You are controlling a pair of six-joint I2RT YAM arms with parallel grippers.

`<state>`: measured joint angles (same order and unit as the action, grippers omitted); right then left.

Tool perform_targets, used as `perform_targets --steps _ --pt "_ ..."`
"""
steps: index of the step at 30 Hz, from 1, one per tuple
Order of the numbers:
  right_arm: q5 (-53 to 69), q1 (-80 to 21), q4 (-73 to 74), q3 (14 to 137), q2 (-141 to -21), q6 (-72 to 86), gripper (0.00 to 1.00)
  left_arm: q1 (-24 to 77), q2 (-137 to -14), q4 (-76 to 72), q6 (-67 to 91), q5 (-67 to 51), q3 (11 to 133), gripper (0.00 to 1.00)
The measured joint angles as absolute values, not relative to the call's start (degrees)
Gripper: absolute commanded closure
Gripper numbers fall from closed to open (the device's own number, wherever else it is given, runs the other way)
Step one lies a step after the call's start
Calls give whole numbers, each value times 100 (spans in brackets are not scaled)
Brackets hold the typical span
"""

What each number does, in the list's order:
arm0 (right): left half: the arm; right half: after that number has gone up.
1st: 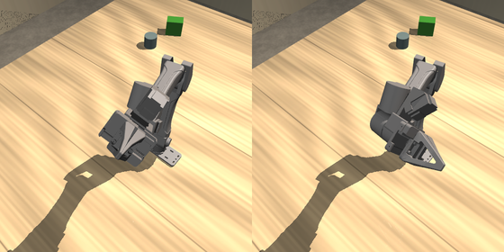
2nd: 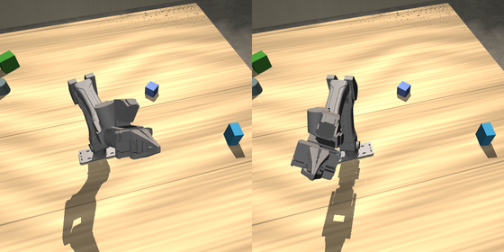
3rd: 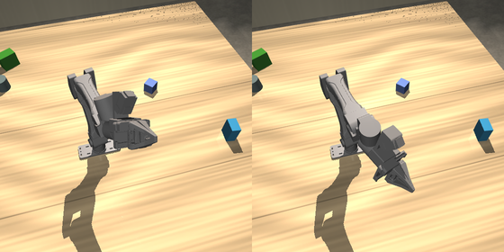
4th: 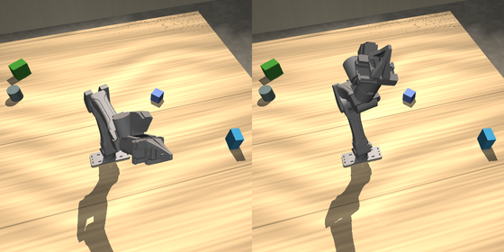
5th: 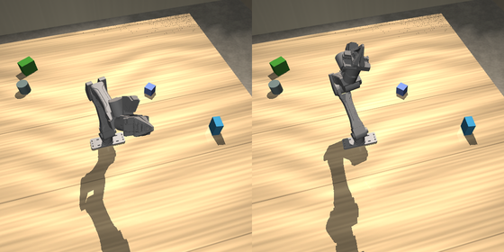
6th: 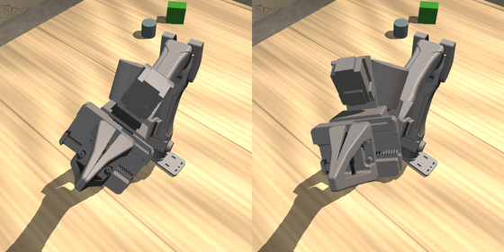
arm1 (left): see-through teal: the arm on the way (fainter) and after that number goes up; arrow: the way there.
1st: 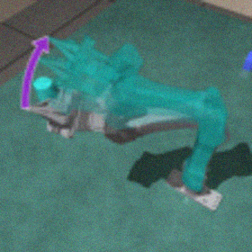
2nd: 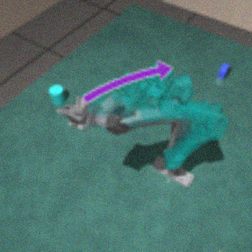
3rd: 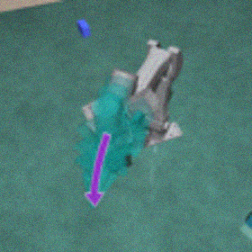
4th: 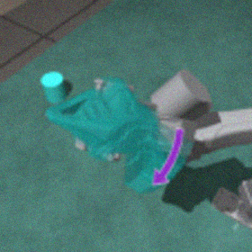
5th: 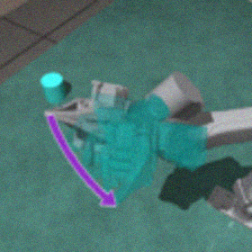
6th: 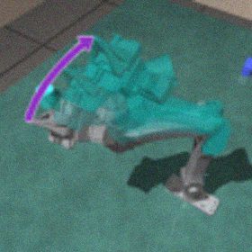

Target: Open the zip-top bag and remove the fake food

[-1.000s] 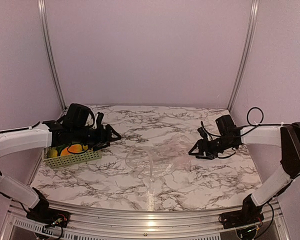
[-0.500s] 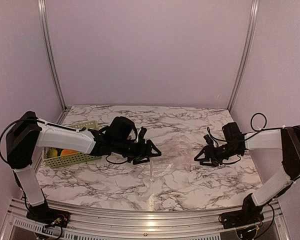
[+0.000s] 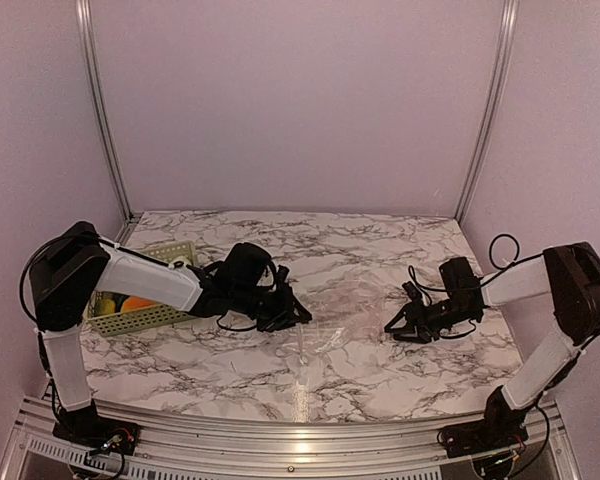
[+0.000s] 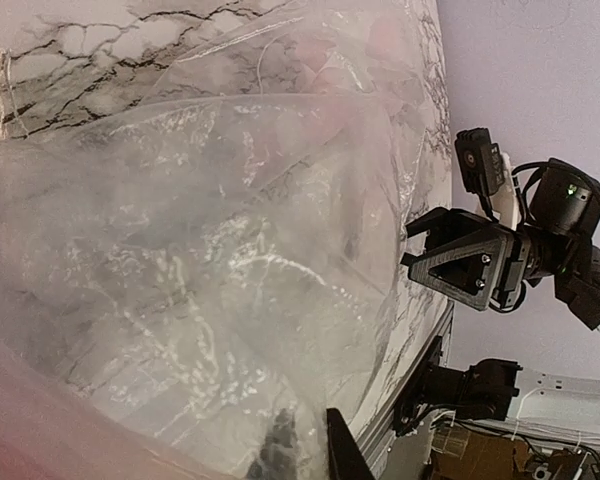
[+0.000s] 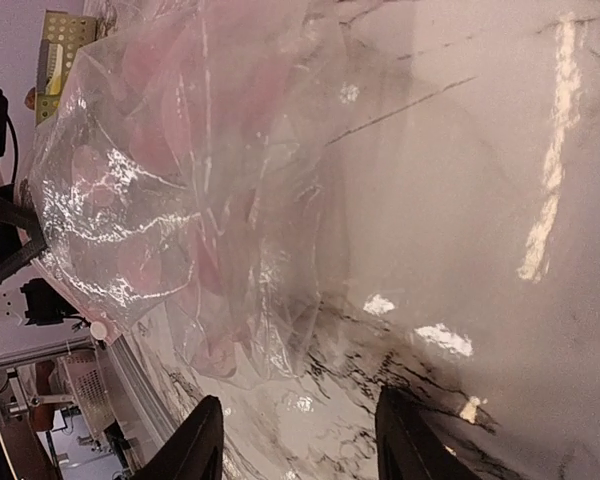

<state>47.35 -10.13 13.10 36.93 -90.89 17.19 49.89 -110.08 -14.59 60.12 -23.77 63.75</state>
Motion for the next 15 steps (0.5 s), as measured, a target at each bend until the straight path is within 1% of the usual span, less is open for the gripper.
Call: perform_targets --steps 4,8,15 --pt "4779 -1024 1085 3697 -9297 1780 57 4897 -11100 -1653 6152 -2436 6141 100" --pt "4805 -1033 906 3752 -9439 1817 61 4849 -11218 -1695 6202 -2491 5996 100" --pt "4849 -1103 760 3935 -9679 1861 64 4829 -11330 -1776 6215 -2565 5990 100"
